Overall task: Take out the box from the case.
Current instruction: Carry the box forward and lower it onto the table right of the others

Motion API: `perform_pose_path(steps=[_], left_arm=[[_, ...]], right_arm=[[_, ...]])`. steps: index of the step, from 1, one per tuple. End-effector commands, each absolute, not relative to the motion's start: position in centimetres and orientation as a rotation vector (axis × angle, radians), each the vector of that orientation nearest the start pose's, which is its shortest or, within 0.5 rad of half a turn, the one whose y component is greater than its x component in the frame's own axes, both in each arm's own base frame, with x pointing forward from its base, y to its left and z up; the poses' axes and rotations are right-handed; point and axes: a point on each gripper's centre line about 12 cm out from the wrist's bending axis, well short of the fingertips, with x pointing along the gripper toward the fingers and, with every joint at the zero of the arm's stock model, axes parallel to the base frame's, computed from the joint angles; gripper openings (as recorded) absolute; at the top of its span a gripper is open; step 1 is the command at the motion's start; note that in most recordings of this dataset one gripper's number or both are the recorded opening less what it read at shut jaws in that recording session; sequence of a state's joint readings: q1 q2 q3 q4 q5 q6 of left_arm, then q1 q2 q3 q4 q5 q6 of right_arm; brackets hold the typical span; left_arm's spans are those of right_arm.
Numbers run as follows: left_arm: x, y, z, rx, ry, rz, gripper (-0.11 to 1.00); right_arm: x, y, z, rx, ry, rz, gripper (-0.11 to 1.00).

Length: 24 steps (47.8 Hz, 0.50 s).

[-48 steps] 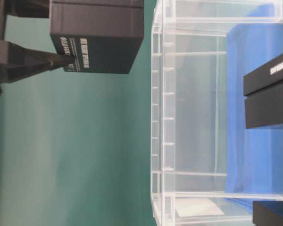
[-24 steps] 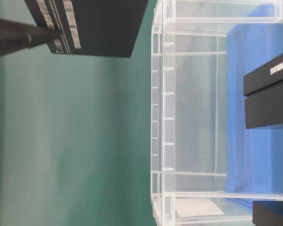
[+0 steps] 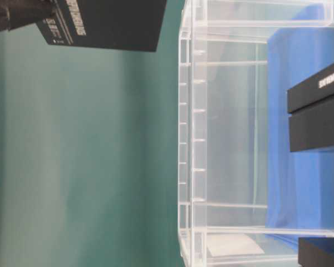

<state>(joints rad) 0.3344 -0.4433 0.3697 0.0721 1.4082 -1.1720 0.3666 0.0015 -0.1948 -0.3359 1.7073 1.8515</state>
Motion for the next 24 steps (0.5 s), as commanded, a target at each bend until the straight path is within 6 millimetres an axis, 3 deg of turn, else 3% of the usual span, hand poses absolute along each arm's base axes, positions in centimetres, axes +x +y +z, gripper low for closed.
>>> perform_pose_path(steps=[1, 24], left_arm=[[23.42, 8.96, 33.72, -1.137, 0.966, 1.074, 0.96], [23.42, 8.98, 33.77, -1.139, 0.962, 1.076, 0.96]], right_arm=[[34.51, 9.34, 38.71, 1.063, 0.878, -1.179, 0.67], [34.32, 9.27, 38.19, 1.047, 0.888, -1.202, 0.67]])
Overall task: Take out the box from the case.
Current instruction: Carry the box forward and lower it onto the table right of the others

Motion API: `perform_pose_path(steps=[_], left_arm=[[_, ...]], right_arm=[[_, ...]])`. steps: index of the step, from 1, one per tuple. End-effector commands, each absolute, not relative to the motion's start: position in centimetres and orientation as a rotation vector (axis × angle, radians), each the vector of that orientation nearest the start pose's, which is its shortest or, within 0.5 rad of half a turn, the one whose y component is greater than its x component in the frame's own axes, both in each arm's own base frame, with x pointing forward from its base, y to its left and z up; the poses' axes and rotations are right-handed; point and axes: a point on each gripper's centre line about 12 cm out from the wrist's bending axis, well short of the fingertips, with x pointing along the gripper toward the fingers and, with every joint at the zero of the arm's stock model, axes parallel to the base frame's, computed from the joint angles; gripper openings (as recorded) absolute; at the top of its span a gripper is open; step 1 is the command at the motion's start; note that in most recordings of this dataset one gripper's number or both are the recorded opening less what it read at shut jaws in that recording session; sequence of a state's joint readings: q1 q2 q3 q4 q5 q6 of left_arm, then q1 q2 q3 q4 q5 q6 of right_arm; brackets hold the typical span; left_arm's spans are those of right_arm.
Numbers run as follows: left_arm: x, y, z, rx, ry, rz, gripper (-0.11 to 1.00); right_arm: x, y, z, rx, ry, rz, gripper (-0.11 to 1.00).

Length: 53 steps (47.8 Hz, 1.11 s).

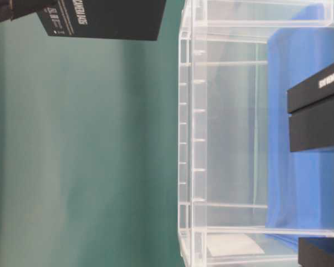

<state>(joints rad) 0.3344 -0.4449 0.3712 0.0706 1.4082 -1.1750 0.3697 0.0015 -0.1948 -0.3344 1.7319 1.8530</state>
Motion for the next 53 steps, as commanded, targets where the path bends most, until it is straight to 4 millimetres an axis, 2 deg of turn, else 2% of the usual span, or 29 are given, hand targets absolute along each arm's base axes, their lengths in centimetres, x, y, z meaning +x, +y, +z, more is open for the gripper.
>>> perform_pose_path(steps=[1, 16, 32, 42, 53], left_arm=[[23.4, 9.0, 33.7, -1.140, 0.964, 1.075, 0.96], [23.4, 9.0, 33.7, -1.138, 0.966, 1.075, 0.96], [23.3, 9.0, 33.6, -1.134, 0.969, 1.075, 0.96], [23.3, 9.0, 33.6, -1.133, 0.971, 1.075, 0.96], [23.4, 8.9, 33.6, -1.134, 0.970, 1.073, 0.96]], right_arm=[[34.3, 9.3, 38.1, 1.046, 0.889, -1.205, 0.67], [34.8, 10.0, 34.5, 1.060, 0.943, -1.209, 0.67], [35.2, 10.6, 28.4, 1.118, 0.949, -1.191, 0.67], [34.6, 10.6, 24.3, 1.140, 0.961, -1.186, 0.67], [33.5, 10.0, 21.5, 1.127, 0.971, -1.229, 0.67]])
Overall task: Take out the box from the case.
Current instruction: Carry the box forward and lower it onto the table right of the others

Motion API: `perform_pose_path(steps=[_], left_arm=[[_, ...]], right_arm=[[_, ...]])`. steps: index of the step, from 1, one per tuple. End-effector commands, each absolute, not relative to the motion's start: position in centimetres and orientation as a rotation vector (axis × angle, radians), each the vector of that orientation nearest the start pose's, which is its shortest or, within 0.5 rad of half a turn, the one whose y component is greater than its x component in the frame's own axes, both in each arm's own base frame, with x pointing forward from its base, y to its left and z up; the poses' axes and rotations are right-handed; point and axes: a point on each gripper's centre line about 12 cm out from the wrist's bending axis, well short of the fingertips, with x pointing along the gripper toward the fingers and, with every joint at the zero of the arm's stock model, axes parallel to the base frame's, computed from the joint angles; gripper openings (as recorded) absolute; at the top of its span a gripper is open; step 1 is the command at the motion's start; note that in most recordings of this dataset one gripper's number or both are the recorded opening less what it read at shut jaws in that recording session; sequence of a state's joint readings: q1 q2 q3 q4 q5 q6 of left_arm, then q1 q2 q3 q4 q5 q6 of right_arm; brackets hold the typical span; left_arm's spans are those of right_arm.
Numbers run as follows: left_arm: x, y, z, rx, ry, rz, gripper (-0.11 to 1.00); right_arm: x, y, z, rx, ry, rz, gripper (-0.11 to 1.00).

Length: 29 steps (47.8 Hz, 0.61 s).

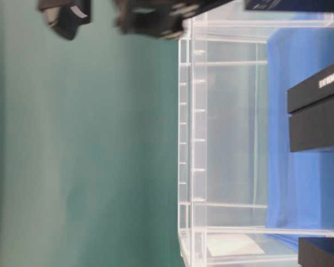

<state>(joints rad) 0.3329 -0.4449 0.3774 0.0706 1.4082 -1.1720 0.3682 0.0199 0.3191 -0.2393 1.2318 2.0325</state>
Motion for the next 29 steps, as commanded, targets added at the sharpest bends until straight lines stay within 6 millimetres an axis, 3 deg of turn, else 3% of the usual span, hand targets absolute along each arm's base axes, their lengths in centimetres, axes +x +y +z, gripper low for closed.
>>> perform_pose_path(steps=[1, 29], left_arm=[[23.4, 8.9, 33.6, -1.135, 0.968, 1.072, 0.96], [23.4, 8.8, 33.5, -1.132, 0.974, 1.070, 0.96]], right_arm=[[33.5, 9.9, 21.4, 1.131, 0.970, -1.229, 0.67], [33.8, 9.6, 19.9, 1.148, 0.966, -1.215, 0.67]])
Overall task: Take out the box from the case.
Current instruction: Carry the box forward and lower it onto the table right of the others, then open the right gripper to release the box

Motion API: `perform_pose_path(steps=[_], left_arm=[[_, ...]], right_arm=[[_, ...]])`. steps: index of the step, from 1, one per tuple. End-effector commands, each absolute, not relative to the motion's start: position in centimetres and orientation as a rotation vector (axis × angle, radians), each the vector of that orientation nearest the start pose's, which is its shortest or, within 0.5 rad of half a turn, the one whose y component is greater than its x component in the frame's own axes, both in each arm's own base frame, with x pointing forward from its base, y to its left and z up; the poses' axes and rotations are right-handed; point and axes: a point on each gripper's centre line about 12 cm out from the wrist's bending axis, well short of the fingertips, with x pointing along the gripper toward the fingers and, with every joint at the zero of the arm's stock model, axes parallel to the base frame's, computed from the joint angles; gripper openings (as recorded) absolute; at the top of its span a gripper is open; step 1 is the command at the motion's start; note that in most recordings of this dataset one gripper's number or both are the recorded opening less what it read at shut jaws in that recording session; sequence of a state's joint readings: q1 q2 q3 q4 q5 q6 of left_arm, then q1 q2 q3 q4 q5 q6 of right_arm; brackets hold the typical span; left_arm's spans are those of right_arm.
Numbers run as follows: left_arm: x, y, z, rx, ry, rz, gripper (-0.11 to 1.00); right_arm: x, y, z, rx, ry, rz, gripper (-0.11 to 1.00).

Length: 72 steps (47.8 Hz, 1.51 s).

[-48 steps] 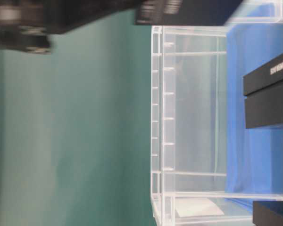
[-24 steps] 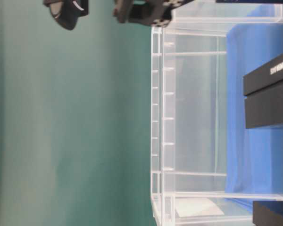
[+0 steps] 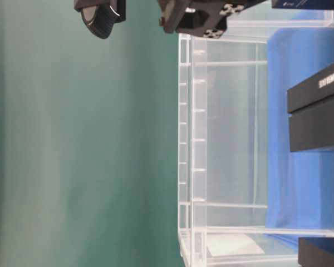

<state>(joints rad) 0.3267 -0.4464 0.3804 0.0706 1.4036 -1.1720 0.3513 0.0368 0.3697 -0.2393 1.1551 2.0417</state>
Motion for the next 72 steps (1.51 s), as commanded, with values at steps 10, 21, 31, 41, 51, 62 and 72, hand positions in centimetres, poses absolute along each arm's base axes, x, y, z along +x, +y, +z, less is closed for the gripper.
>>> perform_pose_path(steps=[10, 21, 31, 41, 51, 62, 72], left_arm=[[23.4, 8.8, 33.5, -1.132, 0.972, 1.069, 0.96], [23.4, 8.8, 33.4, -1.130, 0.974, 1.072, 0.96], [23.4, 8.8, 33.4, -1.133, 0.972, 1.069, 0.96], [23.5, 8.8, 33.4, -1.136, 0.966, 1.069, 0.96], [23.5, 8.8, 33.4, -1.138, 0.965, 1.070, 0.96], [23.5, 8.8, 33.4, -1.138, 0.965, 1.070, 0.96], [23.5, 8.8, 33.4, -1.139, 0.963, 1.070, 0.96]], right_arm=[[34.1, 9.8, 20.0, 1.165, 0.957, -1.189, 0.67], [33.9, 9.7, 20.2, 1.152, 0.964, -1.214, 0.69], [33.5, 9.4, 20.8, 1.110, 0.977, -1.264, 0.94], [33.5, 9.4, 20.9, 1.113, 0.977, -1.260, 0.92], [33.6, 9.4, 21.8, 1.131, 0.964, -1.240, 0.92], [33.3, 9.3, 24.8, 1.166, 0.936, -1.220, 0.92], [32.6, 8.9, 28.7, 1.183, 0.909, -1.216, 0.91]])
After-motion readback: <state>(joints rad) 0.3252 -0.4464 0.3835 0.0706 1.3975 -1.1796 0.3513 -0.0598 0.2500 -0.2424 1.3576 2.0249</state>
